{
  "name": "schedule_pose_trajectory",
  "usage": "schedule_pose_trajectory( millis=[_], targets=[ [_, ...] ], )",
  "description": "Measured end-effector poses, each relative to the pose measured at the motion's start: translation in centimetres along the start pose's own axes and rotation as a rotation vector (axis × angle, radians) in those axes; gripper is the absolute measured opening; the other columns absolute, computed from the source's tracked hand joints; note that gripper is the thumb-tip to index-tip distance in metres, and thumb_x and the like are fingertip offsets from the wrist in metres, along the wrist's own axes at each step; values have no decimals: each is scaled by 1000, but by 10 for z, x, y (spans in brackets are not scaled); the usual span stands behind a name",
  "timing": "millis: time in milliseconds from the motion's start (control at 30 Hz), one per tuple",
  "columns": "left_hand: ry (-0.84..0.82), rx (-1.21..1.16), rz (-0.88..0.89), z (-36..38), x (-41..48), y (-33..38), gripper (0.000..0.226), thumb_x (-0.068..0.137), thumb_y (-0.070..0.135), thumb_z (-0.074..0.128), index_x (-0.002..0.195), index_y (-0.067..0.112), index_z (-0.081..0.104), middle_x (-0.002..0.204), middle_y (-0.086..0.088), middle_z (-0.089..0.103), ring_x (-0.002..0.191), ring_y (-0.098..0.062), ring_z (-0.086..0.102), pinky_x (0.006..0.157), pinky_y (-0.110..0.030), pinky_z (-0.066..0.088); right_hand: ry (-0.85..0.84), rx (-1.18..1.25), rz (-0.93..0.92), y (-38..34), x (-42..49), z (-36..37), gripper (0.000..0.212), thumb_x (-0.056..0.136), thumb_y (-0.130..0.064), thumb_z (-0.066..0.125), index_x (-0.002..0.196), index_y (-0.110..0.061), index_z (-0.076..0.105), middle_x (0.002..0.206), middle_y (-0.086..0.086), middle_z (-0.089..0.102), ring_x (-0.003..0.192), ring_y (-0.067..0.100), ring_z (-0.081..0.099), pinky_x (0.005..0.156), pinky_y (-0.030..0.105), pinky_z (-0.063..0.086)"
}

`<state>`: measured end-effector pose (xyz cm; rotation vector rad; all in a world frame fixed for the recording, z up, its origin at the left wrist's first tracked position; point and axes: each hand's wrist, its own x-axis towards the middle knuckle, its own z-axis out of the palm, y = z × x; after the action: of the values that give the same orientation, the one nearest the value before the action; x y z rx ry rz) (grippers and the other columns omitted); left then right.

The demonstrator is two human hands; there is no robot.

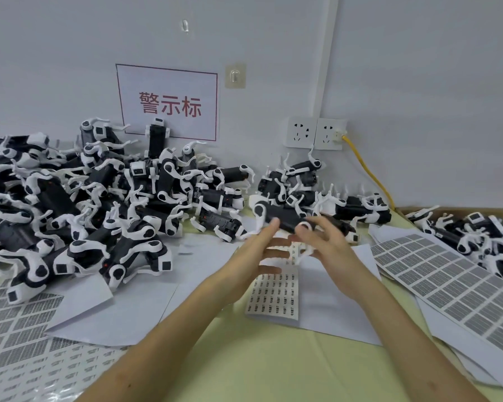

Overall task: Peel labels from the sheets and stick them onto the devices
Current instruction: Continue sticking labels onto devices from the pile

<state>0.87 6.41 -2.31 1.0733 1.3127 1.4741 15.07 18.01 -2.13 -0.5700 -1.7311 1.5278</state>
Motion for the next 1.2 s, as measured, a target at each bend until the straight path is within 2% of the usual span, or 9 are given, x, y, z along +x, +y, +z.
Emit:
schedule_pose_trajectory(
  millis=[133, 333, 500, 567, 667, 833, 1033, 1100, 1200],
  targets=[
    [117, -146, -5, -6, 5, -1, 62, 105, 65, 34, 130, 21, 70, 122, -2, 75, 105, -15, 69, 91, -35, 52, -60, -103, 1, 4, -2, 8, 63, 65, -36, 88, 119, -24, 59, 107, -1, 75, 99, 16, 69, 92, 30, 53],
    [-23, -340, 47, -8, 3, 0, 51, 100, 58, 51, 126, 21, 74, 124, -1, 74, 103, -20, 72, 79, -32, 60, -77, 26, -65, -4, -4, 5, 50, 78, -53, 73, 122, -31, 66, 116, 6, 69, 110, 24, 68, 99, 46, 52],
    [-26, -222, 80, -6, 0, -5, 32, 100, 39, 63, 128, 23, 70, 106, -1, 76, 76, -15, 72, 64, -26, 59, -90, -18, -113, -1, -2, 5, 33, 94, -30, 72, 125, -24, 67, 112, 16, 71, 102, 25, 71, 84, 33, 58],
    [-5, -157, 91, -7, -1, -5, 27, 103, 35, 62, 125, 23, 71, 100, -1, 75, 71, -12, 70, 60, -24, 58, -63, -47, -124, 1, -3, 7, 20, 95, -19, 68, 115, -20, 71, 104, 10, 75, 95, 20, 72, 76, 25, 56],
    [-18, -56, 132, -5, -5, -6, 27, 104, 32, 62, 126, 21, 71, 102, -2, 76, 73, -13, 71, 61, -25, 58, -16, -126, -142, 1, -5, 8, 7, 96, -24, 70, 100, -19, 71, 93, 3, 72, 87, 12, 68, 79, 26, 54],
    [-93, 39, 132, 4, -9, -8, 30, 105, 32, 62, 131, 20, 69, 111, -5, 75, 71, -15, 68, 61, -25, 56, 2, -47, -78, -3, -6, 8, 53, 84, -52, 69, 96, 0, 63, 88, 8, 62, 84, 20, 58, 80, 37, 46],
    [-145, -48, 68, -2, -9, -1, 38, 100, 40, 63, 135, 26, 67, 113, -13, 66, 75, -30, 54, 57, -24, 44, -109, 86, -10, -9, -7, 5, 68, 87, -51, 64, 118, 9, 54, 107, 13, 63, 97, 27, 61, 88, 43, 45],
    [-176, -66, 79, -3, -9, -1, 39, 101, 42, 59, 137, 27, 65, 116, -14, 66, 79, -32, 55, 56, -24, 43, -131, 114, 0, -9, -7, 4, 61, 90, -48, 62, 117, 6, 57, 109, 10, 65, 99, 26, 61, 90, 42, 44],
    [-188, -178, 56, -4, -8, -1, 46, 99, 46, 58, 136, 20, 64, 110, -6, 71, 73, -17, 66, 54, -22, 47, -147, 105, -13, -4, -4, 4, 24, 100, -35, 59, 99, -12, 65, 101, 5, 66, 95, 20, 61, 85, 35, 44]
  ],
)
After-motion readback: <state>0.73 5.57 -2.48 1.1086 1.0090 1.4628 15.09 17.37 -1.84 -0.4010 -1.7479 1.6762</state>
